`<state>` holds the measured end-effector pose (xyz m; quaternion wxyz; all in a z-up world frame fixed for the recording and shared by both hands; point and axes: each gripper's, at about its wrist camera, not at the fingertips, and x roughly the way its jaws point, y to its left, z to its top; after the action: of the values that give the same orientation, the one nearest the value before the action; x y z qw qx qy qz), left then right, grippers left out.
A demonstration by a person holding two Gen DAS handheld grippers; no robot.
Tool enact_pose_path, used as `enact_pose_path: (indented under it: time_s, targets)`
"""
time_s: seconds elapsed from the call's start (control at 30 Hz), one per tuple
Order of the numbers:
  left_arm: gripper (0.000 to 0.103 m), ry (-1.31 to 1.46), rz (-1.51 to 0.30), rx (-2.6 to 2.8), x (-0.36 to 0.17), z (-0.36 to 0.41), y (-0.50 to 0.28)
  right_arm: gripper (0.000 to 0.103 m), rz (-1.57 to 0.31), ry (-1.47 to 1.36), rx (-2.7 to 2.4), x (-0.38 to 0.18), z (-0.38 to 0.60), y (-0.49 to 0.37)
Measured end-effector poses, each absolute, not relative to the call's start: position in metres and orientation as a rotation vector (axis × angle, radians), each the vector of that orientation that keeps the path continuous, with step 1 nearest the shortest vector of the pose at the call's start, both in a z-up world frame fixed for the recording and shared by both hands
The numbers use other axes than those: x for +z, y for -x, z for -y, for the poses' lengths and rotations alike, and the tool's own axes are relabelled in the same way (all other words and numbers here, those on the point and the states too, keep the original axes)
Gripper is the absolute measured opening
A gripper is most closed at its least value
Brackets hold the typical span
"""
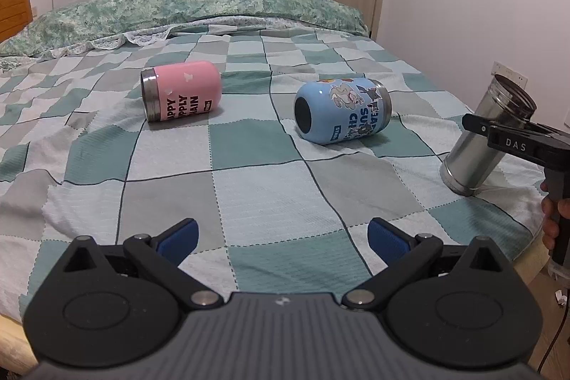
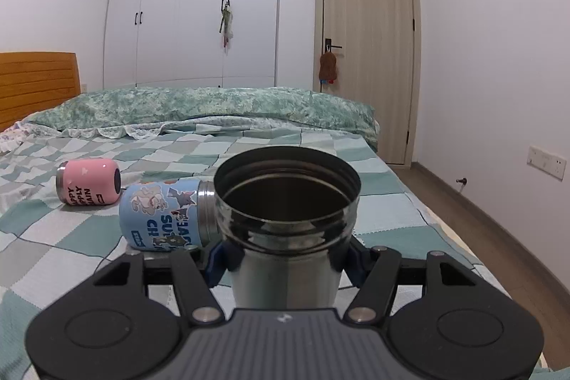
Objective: Flip cup upright
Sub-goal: 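Rotate the tumbler upright in the right gripper, open end up, then lower the upright tumbler onto the quilt and open the right gripper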
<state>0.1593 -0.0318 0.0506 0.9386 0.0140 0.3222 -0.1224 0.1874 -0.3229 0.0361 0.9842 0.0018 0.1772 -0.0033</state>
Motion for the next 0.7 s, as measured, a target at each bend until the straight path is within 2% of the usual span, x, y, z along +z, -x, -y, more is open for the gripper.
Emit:
enact_pose_path:
  time_s: [0.17, 0.2, 0.27, 0.5, 0.57, 0.7]
  targets:
    - [0.103, -0.021, -0.637, -0.242, 0.053, 0.033, -0.154, 0.063, -0.379, -0.019, 0.003, 0.036, 0.327, -0.182]
    - [0.103, -0.019, -0.629, -0.242, 0.054, 0.033, -0.152, 0.066, -0.383, -0.026, 0.004, 0.036, 0.328, -0.181]
    - [0.103, -0.015, -0.606, -0.237, 0.058, 0.033, -0.146, 0.085, -0.370, -0.031, 0.002, 0.036, 0.329, -0.175]
    - [0.103, 0.005, -0.492, -0.244, 0.072, 0.030, -0.115, 0.094, -0.303, -0.063, 0.030, 0.041, 0.328, -0.132]
    - [0.103, 0.010, -0.437, -0.244, 0.072, 0.030, -0.103, 0.103, -0.275, -0.062, 0.047, 0.040, 0.324, -0.114]
    - [0.103, -0.002, -0.355, -0.218, 0.065, 0.031, -0.082, 0.103, -0.228, -0.042, 0.081, 0.034, 0.308, -0.079]
